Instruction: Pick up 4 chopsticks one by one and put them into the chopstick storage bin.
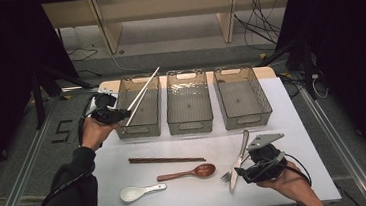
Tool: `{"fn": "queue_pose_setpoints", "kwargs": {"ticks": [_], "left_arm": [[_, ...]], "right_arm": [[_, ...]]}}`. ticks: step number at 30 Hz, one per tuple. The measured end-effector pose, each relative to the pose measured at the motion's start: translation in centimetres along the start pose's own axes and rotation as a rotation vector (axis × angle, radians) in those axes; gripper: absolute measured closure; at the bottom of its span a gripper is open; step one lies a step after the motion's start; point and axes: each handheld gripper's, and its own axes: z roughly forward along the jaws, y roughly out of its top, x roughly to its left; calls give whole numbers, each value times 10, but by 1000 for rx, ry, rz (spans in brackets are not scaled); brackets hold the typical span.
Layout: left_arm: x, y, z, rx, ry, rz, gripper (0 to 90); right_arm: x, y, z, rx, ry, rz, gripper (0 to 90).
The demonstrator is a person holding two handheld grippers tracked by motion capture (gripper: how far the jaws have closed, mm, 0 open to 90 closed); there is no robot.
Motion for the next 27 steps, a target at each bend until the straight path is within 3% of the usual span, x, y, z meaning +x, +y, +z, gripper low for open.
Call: {"fn": "queue_pose_setpoints", "kwargs": {"ticks": [23, 27], "left_arm": [[12, -1, 29, 73, 44, -92, 821], [11, -1, 32, 85, 54, -87, 820]], "right_arm": [[1, 0, 1, 7, 7, -4, 285], [0, 0, 1, 7, 10, -5, 286]]}}
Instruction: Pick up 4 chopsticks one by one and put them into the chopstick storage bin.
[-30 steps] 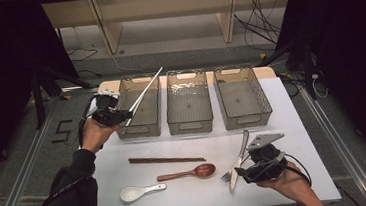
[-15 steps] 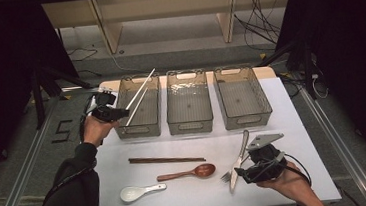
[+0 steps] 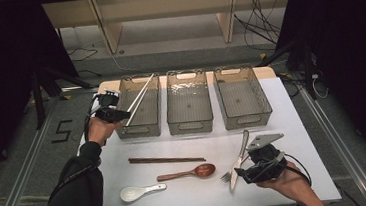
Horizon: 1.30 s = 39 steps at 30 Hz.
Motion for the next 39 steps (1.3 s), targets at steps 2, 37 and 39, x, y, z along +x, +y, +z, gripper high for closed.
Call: {"fn": "queue_pose_setpoints", "kwargs": {"ticks": [2, 37, 39], "left_arm": [[0, 1, 3, 8, 7, -8, 818], [-83, -35, -42, -44, -281, 337, 189], [-87, -37, -42, -37, -289, 355, 185]], "right_arm": [[0, 0, 0, 0, 1, 0, 287], [-1, 0, -3, -30, -5, 14, 277], [-1, 0, -3, -36, -4, 18, 276]]}}
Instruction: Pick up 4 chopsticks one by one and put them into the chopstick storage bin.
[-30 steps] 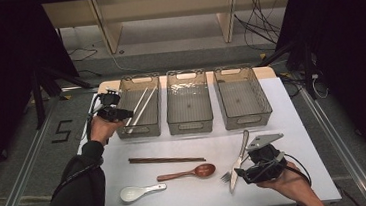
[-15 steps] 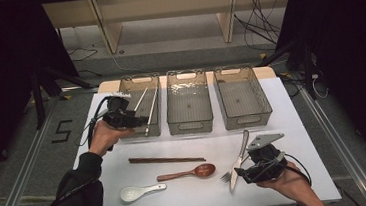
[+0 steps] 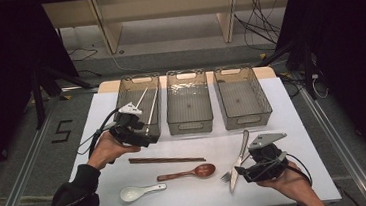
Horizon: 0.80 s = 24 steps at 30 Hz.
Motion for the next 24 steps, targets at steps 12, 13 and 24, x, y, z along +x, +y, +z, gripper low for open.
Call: {"fn": "queue_pose_setpoints", "kwargs": {"ticks": [12, 13, 24], "left_arm": [[-14, -9, 7, 61, -11, 97, 173], [-15, -10, 7, 71, -9, 106, 173], [-25, -17, 20, 181, -30, 183, 169]], "right_arm": [[0, -1, 1, -3, 1, -7, 272], [1, -1, 1, -4, 1, -8, 273], [-1, -3, 0, -7, 7, -8, 271]]}}
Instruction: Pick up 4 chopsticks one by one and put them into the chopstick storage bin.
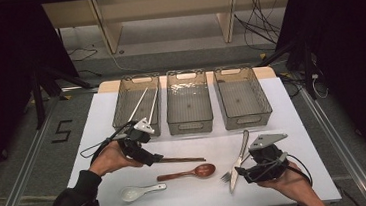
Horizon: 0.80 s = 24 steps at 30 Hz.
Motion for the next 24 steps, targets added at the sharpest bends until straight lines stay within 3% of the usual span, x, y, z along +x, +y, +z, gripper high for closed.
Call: {"fn": "queue_pose_setpoints", "kwargs": {"ticks": [18, 24], "left_arm": [[-2, -10, 15, 138, 1, 66, 182], [-2, -14, 20, 163, -9, 75, 189]], "right_arm": [[1, -1, 1, 7, 2, -3, 271], [0, -1, 1, 9, 2, -3, 271]]}}
